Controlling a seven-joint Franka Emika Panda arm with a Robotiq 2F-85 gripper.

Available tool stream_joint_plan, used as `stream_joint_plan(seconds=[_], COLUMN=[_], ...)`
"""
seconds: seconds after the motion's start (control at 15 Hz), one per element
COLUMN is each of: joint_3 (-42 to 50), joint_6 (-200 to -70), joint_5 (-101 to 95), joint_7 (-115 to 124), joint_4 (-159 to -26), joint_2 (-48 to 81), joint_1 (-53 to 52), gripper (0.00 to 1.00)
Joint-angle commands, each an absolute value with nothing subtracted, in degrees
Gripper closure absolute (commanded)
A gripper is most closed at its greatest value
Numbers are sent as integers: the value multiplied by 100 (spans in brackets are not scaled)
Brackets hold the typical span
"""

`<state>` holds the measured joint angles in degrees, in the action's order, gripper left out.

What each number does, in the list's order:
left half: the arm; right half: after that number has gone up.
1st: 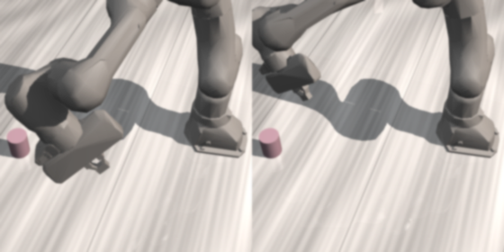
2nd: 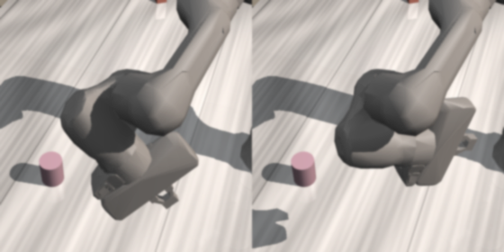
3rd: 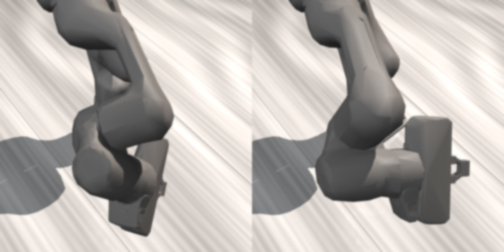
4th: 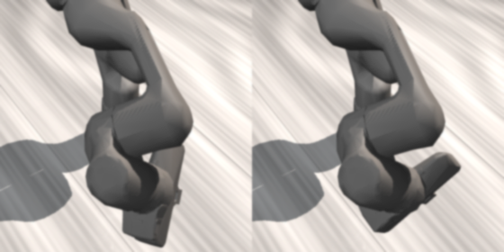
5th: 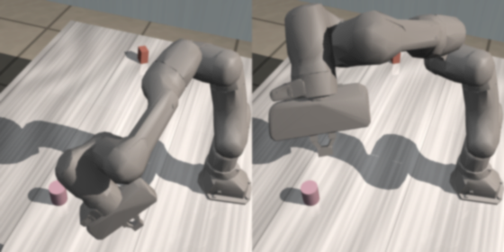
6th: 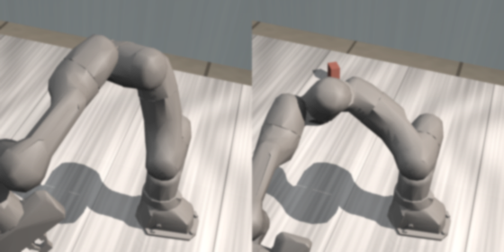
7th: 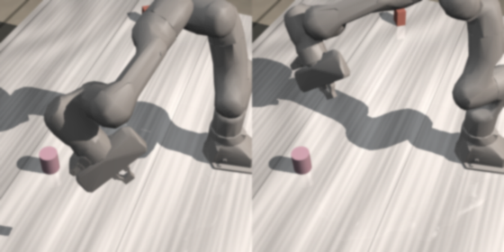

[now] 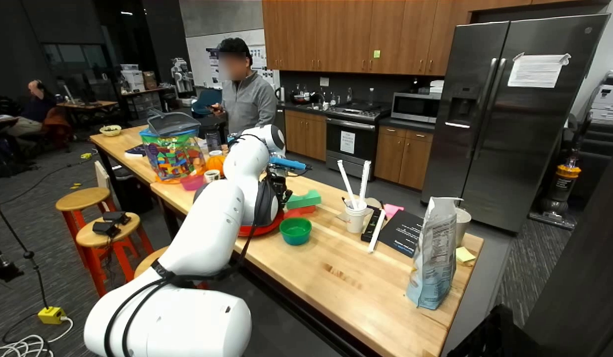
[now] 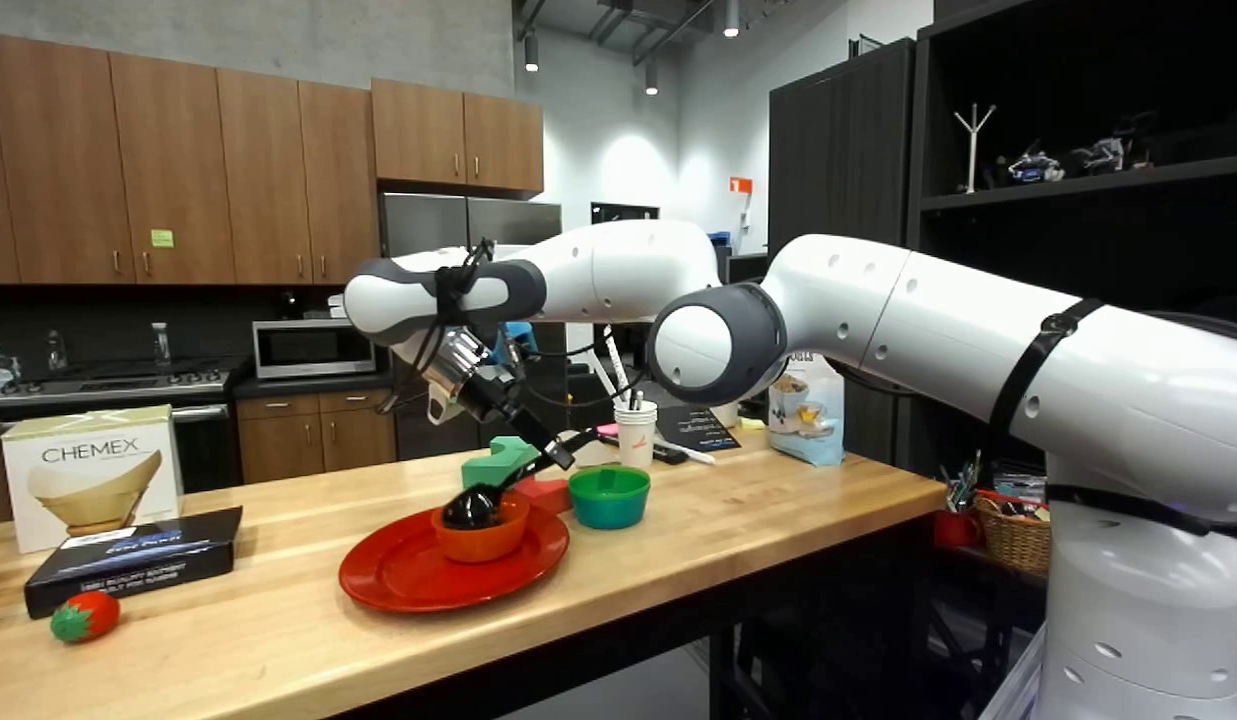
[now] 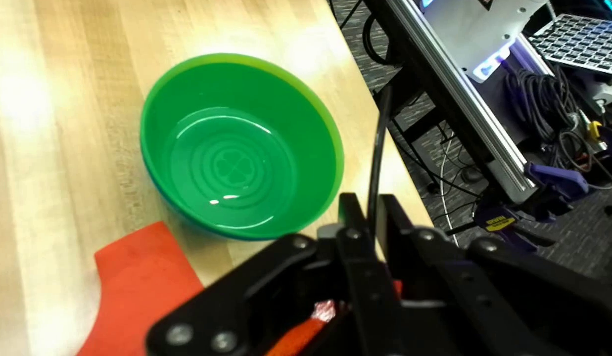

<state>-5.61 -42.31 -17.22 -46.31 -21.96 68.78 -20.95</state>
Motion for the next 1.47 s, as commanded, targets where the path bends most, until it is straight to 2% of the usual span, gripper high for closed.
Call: stream_joint_plan(seconds=[0.0, 0.47, 0.53, 0.6, 0.73, 0.87, 0.93, 1.2, 1.27, 1.4], joint_3=[-530, -278, -375, -259, -354, -272, -394, -555, -484, -528], joint_6=[-4387, -4081, -4243, -4050, -4206, -4032, -4229, -4384, -4252, -4525], joint_5=[-1771, -1713, -1730, -1706, -1719, -1669, -1663, -1543, -1483, -1345], joint_7=[-4782, -4889, -4789, -4885, -4779, -4882, -4806, -5015, -5206, -5366], joint_4=[-2485, -2031, -2500, -2022, -2477, -1988, -2446, -2382, -1906, -2310], joint_2=[6650, 6931, 6661, 6918, 6638, 6886, 6616, 6543, 6768, 6427], joint_1=[-2111, -2337, -2299, -2363, -2336, -2384, -2339, -2360, -2418, -2414], gripper=[54, 5, 1, 0, 0, 0, 0, 0, 0, 0])
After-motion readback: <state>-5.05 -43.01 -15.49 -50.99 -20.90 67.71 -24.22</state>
